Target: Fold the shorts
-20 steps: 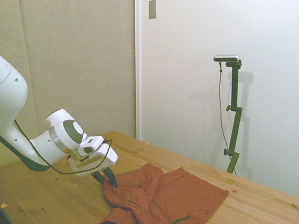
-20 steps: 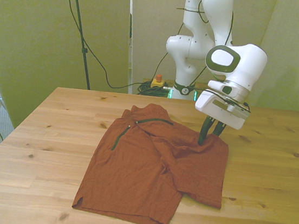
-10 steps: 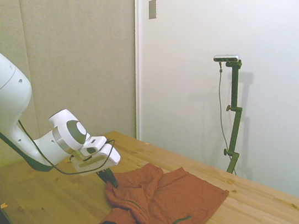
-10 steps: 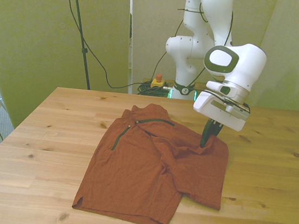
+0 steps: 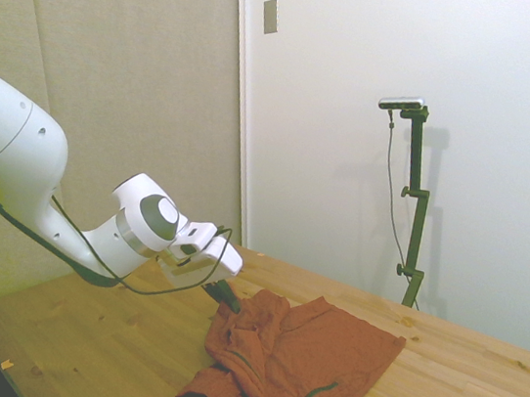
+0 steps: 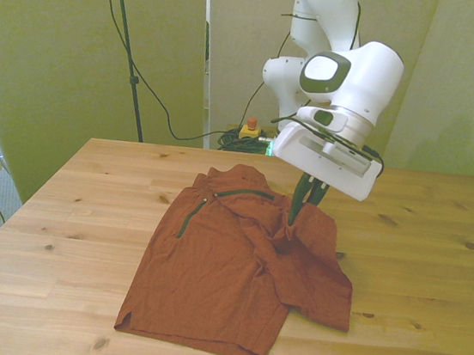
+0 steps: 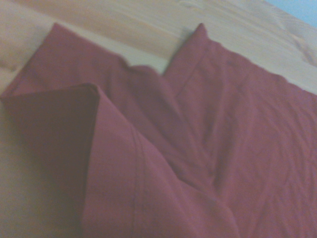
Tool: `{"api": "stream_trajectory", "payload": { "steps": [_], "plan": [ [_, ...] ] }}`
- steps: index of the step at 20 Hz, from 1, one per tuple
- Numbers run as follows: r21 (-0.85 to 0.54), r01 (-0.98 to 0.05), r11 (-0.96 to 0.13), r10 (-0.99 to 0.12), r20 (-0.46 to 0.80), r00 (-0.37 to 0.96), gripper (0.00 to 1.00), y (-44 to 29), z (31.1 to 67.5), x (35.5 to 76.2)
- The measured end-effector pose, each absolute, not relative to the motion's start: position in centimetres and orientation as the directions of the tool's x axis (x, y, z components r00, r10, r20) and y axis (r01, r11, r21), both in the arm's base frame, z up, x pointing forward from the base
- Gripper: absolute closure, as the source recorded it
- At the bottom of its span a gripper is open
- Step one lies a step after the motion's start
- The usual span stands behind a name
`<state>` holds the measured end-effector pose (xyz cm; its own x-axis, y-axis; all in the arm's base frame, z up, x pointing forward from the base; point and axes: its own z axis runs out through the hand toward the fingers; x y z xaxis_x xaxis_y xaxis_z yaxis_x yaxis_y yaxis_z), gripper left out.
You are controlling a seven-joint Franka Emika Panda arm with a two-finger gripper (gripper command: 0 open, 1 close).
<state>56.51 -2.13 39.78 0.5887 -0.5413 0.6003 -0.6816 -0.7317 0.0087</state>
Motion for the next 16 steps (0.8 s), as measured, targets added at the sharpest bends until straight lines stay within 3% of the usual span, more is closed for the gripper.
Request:
{"api": "stream_trajectory", "payload": {
  "steps": [9, 16],
  "plan": [
    [-0.087, -0.788, -0.609, -0.684, 0.560, 0.467, 1.00, -13.0, 42.4, 62.6],
    [-0.101, -0.837, -0.537, -0.727, 0.559, 0.399, 1.00, -21.0, 43.7, 64.2]
  ]
}}
